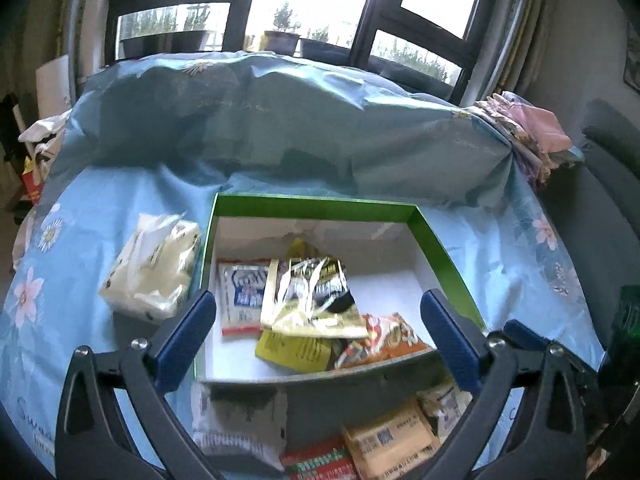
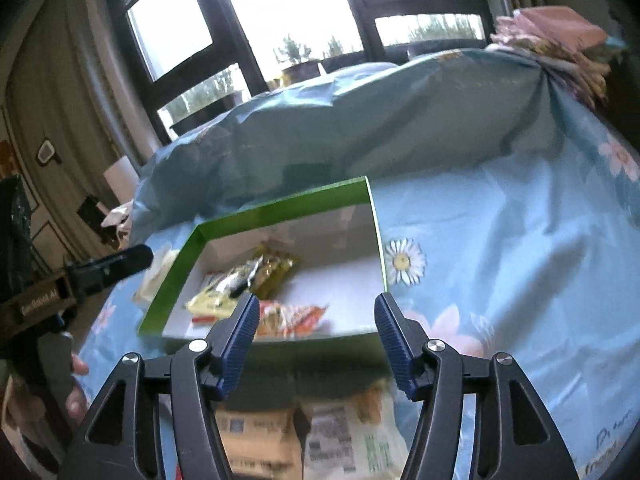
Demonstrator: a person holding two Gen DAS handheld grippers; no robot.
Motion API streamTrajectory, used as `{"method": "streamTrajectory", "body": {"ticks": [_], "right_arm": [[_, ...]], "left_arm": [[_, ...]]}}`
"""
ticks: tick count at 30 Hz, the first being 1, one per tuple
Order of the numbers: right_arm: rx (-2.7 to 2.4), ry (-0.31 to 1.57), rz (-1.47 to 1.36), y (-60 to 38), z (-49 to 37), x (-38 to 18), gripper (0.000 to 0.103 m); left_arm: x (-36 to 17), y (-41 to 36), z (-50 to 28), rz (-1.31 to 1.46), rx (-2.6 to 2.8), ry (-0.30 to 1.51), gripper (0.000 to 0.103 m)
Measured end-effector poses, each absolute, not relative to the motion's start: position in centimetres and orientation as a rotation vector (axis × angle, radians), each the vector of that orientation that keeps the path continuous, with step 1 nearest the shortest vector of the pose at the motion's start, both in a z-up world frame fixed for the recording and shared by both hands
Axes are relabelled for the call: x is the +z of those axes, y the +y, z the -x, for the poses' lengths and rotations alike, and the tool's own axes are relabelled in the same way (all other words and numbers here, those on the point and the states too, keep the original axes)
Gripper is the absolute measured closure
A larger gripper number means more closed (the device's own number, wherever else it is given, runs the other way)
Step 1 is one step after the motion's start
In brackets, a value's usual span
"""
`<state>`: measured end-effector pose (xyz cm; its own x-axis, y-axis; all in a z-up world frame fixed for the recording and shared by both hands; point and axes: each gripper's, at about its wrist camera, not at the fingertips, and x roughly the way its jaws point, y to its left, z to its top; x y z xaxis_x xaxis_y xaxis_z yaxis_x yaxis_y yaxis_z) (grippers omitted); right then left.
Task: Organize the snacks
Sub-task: 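Move the open left tool to the cream packet with green print, then close the left tool on the cream packet and lift it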
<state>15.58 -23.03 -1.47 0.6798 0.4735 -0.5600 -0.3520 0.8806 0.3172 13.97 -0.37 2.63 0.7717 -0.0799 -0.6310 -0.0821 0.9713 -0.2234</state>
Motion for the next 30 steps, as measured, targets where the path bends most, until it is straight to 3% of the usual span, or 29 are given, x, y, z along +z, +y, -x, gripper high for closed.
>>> {"method": "streamTrajectory", "body": {"ticks": [16,30], "right_arm": [[0.468,0.786,-0.326,-29.2,-12.4,-6.2,0.042],[0.571,0.862,-0.373,-29.5,-13.5,-8.5,0.042]], "left_arm": [[-2.2,-2.5,-9.9,0.489,-0.436,0.874,0.0],[-3.3,-8.4,-13.1,0.631,-0.662,1.035,0.001]]}}
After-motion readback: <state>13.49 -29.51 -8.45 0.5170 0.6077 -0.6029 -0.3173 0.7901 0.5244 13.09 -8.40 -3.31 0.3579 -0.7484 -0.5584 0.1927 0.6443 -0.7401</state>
